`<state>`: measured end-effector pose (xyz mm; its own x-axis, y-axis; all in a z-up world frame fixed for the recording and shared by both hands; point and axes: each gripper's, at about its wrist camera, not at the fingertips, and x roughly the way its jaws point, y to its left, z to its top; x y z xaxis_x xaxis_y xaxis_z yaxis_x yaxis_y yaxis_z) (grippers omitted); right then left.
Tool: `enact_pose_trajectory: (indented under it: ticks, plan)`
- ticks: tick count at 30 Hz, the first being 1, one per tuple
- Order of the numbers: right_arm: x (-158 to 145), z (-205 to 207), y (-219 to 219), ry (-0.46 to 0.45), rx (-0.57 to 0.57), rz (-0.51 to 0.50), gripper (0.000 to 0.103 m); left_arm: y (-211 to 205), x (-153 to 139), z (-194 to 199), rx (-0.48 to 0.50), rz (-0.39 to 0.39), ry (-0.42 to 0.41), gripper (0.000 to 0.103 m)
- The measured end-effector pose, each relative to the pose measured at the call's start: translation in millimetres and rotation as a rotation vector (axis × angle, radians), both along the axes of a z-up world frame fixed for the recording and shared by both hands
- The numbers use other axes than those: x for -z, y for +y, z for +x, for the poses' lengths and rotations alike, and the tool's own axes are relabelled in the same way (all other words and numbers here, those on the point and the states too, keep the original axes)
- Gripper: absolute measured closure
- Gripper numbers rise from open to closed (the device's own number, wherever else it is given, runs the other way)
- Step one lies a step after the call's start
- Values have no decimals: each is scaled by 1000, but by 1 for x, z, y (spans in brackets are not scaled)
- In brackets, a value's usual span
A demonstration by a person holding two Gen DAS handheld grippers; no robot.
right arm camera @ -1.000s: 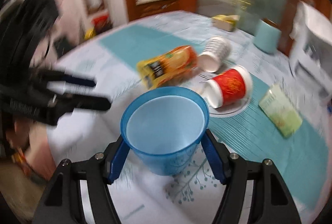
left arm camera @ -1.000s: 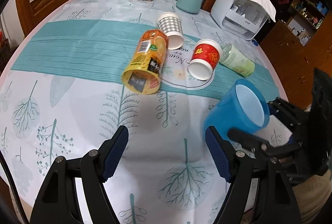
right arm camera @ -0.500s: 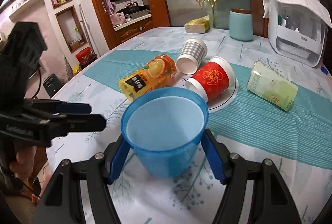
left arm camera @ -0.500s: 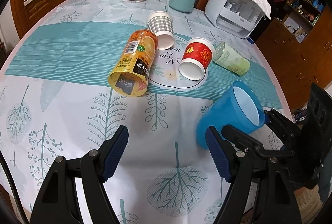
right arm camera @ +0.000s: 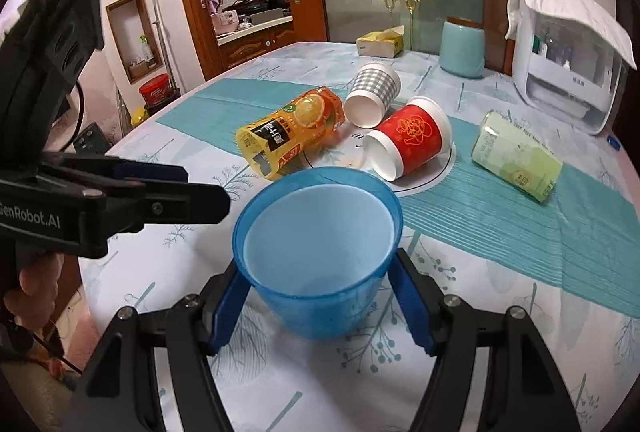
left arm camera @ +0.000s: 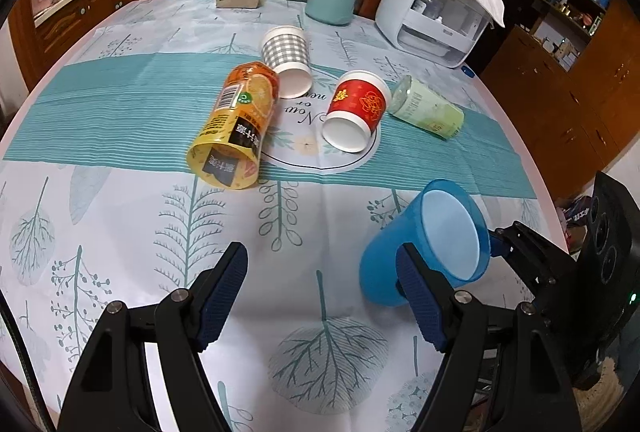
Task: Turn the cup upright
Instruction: 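Lower the upright blue cup onto the tablecloth with the right gripper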
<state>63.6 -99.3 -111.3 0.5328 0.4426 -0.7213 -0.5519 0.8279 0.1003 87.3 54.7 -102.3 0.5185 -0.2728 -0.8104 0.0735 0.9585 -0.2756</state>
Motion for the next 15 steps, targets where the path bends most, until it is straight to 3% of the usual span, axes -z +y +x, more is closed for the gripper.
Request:
enact_pose_trajectory:
  ticks: [4, 15]
  plan:
    - [0, -4, 4, -15, -7, -29, 33, -2, -1, -1, 7, -13, 5, 28]
    - [-3, -10, -3, 5, 13, 12, 27, -8, -9, -9, 20, -6, -18, 22]
